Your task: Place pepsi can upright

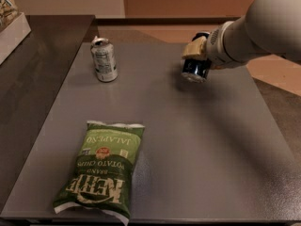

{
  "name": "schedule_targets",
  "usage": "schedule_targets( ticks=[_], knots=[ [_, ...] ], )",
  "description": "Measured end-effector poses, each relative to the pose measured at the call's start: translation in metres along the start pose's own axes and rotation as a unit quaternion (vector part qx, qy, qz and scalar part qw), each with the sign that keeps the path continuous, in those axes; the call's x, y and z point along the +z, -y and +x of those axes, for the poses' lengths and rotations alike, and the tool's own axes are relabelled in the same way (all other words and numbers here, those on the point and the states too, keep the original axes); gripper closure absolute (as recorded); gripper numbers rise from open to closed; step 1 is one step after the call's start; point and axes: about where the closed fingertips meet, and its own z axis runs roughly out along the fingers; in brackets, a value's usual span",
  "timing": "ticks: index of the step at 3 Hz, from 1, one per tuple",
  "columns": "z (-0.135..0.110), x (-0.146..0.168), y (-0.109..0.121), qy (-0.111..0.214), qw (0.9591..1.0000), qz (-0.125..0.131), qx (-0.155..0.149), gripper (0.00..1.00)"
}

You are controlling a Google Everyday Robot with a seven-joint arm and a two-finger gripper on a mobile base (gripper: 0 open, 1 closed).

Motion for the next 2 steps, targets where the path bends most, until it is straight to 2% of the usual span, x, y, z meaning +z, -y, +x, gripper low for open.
schedule_targets(
  ticks=[1, 2],
  knots=[
    [-0.003, -0.001, 0.005, -0.045, 0.9947, 0.054, -0.076, 1.0],
    [-0.017, -0.02, 0.025, -0.221, 0.9288, 0.153, -0.255, 1.0]
  ],
)
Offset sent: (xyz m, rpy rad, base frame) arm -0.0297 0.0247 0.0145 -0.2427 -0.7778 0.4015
